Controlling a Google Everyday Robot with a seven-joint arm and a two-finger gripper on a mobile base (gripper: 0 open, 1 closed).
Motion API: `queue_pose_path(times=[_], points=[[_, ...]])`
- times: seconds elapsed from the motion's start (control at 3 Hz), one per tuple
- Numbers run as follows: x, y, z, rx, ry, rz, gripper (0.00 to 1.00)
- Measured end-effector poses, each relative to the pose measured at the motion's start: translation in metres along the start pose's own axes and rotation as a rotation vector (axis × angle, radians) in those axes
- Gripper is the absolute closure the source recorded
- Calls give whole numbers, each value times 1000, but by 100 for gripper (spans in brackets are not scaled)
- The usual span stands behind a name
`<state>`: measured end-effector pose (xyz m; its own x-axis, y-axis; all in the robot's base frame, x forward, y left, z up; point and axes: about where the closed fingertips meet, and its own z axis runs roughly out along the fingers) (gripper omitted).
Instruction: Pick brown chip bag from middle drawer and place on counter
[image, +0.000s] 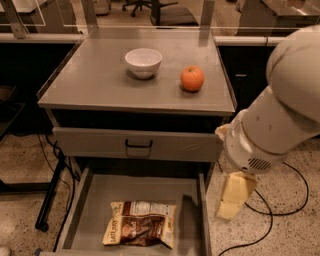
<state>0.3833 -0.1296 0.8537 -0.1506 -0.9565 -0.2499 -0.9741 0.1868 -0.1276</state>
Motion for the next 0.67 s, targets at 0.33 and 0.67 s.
queue_pose_path(times=[0.33,0.67], points=[[-23,24,105,-81,9,-31,0],[-23,24,105,-81,9,-31,0]])
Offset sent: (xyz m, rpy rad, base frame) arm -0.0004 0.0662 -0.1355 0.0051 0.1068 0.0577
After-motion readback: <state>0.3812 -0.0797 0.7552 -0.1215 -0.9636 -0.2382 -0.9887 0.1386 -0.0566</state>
